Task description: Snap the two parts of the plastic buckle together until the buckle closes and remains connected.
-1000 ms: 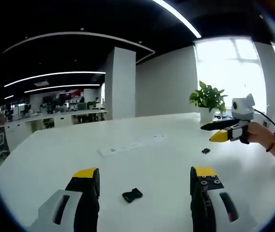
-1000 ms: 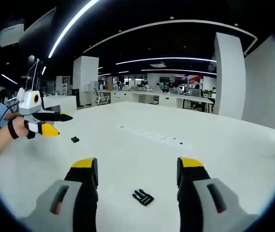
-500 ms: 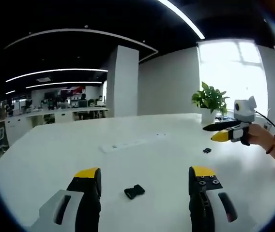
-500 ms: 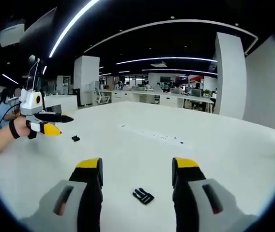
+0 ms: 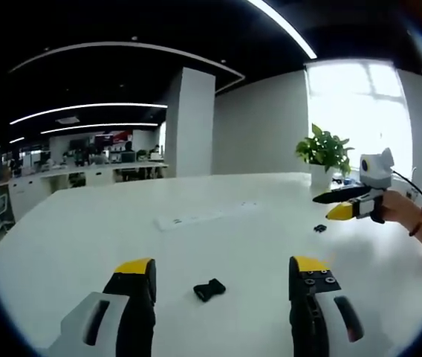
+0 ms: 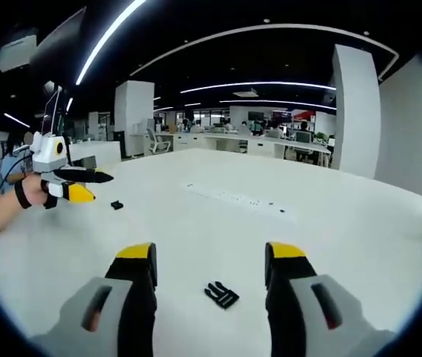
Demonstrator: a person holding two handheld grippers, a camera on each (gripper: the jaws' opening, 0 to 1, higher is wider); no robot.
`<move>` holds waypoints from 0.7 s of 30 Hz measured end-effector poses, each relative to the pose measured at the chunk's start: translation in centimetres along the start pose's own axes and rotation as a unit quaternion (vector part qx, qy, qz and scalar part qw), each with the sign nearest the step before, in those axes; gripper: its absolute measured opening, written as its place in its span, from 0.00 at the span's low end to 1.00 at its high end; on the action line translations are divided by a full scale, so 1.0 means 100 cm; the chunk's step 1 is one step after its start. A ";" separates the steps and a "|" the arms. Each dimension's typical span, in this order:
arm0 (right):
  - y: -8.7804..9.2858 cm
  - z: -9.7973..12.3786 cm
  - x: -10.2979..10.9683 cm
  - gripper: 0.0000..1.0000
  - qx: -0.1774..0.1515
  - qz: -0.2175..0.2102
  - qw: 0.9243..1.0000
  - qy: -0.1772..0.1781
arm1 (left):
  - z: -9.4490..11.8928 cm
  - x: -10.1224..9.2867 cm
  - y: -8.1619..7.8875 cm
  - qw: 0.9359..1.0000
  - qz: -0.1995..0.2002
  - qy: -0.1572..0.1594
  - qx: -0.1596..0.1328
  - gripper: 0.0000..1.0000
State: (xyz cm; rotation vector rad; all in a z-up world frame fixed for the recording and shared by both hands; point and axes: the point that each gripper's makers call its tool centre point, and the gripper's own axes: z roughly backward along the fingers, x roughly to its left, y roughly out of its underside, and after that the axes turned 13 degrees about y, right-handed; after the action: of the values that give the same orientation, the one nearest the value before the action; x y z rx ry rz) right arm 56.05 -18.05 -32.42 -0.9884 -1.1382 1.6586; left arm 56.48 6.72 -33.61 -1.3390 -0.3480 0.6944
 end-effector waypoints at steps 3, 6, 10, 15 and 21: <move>0.000 0.001 0.000 0.59 0.000 0.000 1.000 0.000 | 0.000 0.001 0.001 1.000 0.001 0.001 0.000 0.73; 0.001 0.001 0.001 0.59 0.001 -0.001 1.000 -0.002 | 0.000 0.002 0.003 1.000 0.001 -0.001 0.004 0.72; 0.000 0.001 0.006 0.59 0.001 -0.005 1.000 -0.012 | 0.000 0.002 0.006 1.000 -0.003 -0.002 0.010 0.71; 0.001 0.002 0.006 0.59 0.002 -0.004 1.000 -0.011 | 0.000 0.002 0.008 1.000 -0.003 -0.002 0.013 0.71; 0.006 0.000 0.005 0.59 0.009 0.001 1.000 -0.012 | -0.001 0.003 0.013 1.000 -0.006 -0.001 0.021 0.70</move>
State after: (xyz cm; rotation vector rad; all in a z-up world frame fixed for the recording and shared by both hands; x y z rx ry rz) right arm 55.73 -17.70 -33.04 -0.9600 -1.1366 1.6844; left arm 56.40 6.94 -34.96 -1.2948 -0.3422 0.6895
